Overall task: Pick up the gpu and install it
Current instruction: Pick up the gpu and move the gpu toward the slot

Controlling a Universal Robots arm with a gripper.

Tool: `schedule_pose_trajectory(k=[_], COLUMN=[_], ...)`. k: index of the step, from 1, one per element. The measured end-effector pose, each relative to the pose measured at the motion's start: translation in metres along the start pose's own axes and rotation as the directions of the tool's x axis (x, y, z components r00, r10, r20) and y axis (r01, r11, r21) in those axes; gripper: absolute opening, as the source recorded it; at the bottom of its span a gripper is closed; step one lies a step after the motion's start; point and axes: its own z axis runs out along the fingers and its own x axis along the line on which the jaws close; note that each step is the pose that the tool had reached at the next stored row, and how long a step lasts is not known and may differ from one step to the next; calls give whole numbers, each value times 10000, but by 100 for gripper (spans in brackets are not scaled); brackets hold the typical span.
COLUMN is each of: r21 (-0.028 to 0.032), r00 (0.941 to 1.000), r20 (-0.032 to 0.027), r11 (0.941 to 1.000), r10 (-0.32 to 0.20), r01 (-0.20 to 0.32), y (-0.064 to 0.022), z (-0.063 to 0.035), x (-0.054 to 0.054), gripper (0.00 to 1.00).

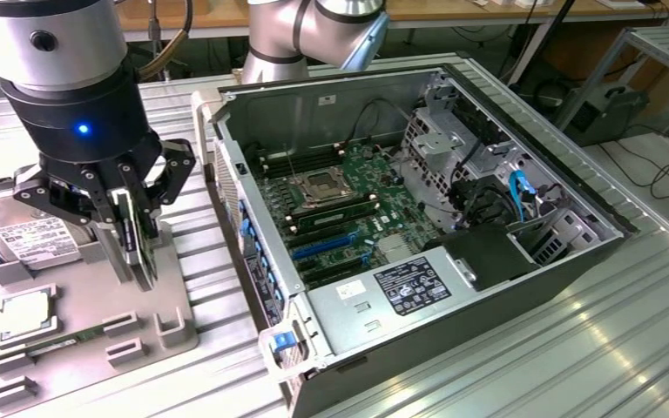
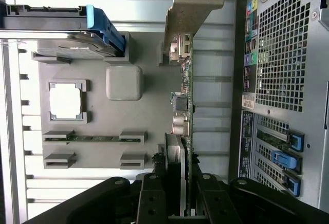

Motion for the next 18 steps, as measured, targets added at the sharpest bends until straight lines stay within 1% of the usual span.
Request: schedule_pose_trajectory(k=[6,9,18], r21=[1,1,0], r00=[10000,10000,10000], r20=[-1,0,0], r11=[10000,10000,10000], r10=[0,0,0], r01=[0,0,0], y=[-1,-3,-5], z=[-40,-92,-196], x=[-1,-2,-5], gripper=[28,28,28])
